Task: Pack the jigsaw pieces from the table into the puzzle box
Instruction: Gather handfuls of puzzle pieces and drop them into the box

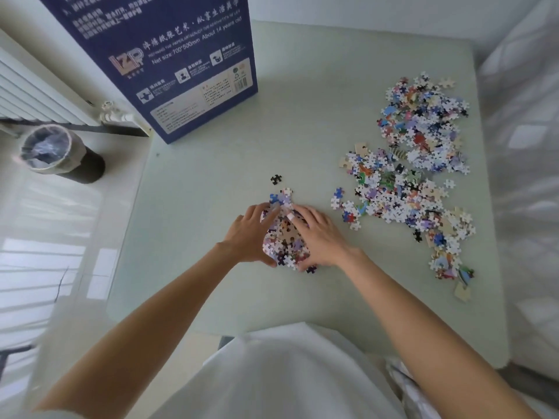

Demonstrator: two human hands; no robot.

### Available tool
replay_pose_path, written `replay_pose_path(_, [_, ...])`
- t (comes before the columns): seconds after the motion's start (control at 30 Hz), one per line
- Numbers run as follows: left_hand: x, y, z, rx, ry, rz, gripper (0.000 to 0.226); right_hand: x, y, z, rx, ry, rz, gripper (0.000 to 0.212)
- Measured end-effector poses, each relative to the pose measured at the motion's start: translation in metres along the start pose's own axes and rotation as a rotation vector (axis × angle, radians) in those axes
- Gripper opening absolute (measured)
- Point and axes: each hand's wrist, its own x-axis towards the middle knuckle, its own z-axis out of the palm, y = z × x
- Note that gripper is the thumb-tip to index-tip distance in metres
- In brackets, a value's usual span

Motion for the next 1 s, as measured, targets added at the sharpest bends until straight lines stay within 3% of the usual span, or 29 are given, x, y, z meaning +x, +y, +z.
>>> replay_pose_path(0.3, [-0.009, 0.006, 0.013, -0.348, 0.16, -0.156, 0.088, 0.013, -0.011, -0.011, 0.134, 0.157, 0.037, 0.093])
replay_pose_path(0.6, [-0.009, -0.004, 0.001, -0.42, 0.13, -0.183, 0.056, 0.018, -0.016, -0.017, 0.223, 0.176, 0.095, 0.056])
replay_pose_path(0.8, [-0.009, -0.012, -0.013, -0.45, 0.206, -0.152, 0.032, 0.015, -0.012, -0.023, 0.42, 0.205, 0.138, 0.056])
replay_pose_path(1.0, [-0.006, -0.016, -0.019, -0.488, 0.243, -0.189, 0.027, 0.015, -0.01, -0.023, 0.51, 0.249, 0.177, 0.05])
